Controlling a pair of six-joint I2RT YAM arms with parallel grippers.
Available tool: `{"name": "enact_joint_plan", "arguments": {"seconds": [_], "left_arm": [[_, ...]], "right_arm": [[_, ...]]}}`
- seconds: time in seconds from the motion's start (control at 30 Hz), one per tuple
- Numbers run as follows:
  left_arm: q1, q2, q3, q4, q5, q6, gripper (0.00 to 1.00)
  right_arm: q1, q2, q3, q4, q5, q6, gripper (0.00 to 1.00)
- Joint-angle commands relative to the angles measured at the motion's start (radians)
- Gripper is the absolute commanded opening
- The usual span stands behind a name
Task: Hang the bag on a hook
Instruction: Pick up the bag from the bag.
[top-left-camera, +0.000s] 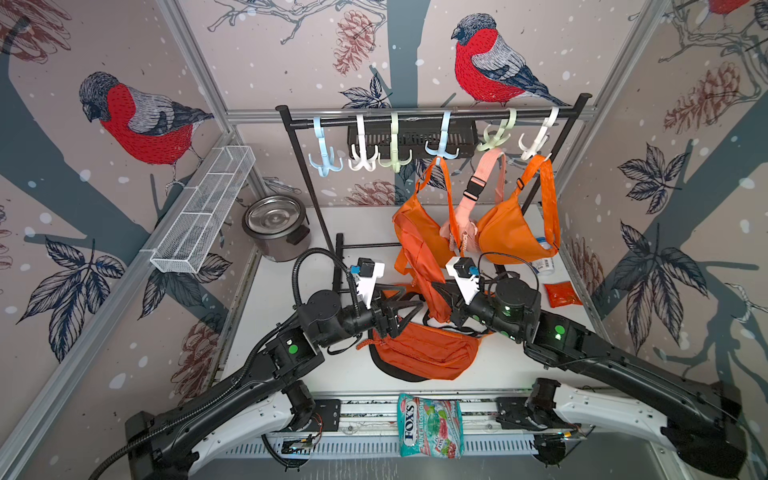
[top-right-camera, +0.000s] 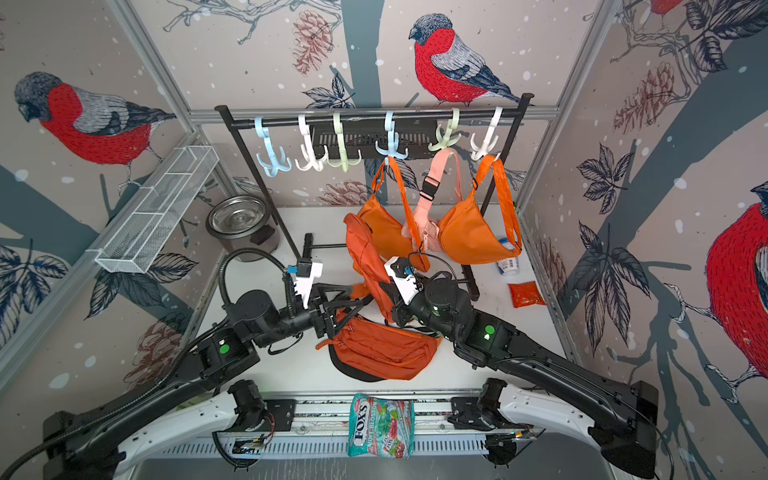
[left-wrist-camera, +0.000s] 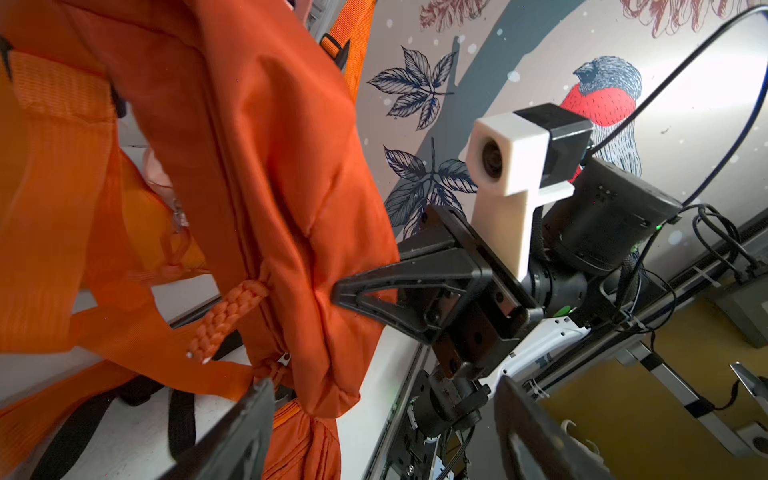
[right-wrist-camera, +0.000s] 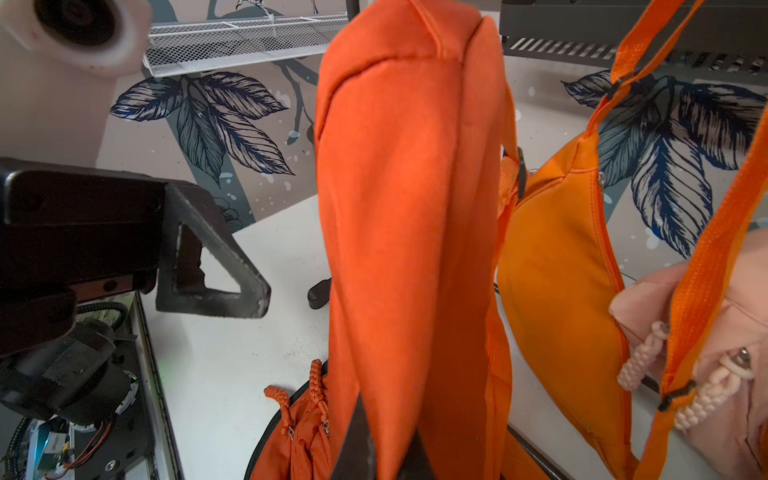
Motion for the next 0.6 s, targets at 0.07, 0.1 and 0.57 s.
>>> {"name": "enact_joint_plan", "arguments": {"seconds": [0.07, 0.1, 0.57], "left_arm": [[-0.008, 0.088, 0.047, 0.091, -0.004, 0.017, 0.81], [-0.009, 0.103, 0.054, 0.098, -0.012, 0.014, 0.81], [-0.008, 0.249, 0.152, 0.087, -0.071, 0.002, 0.28]], "right_arm": [[0.055, 0.002, -0.003, 0.065, 0.071, -0.003, 0.03], [0.072, 0.003, -0.004, 0.067, 0.091, -0.004, 0.03], [0.204, -0.032, -0.112, 0.161, 0.198, 0.005, 0.16]]}}
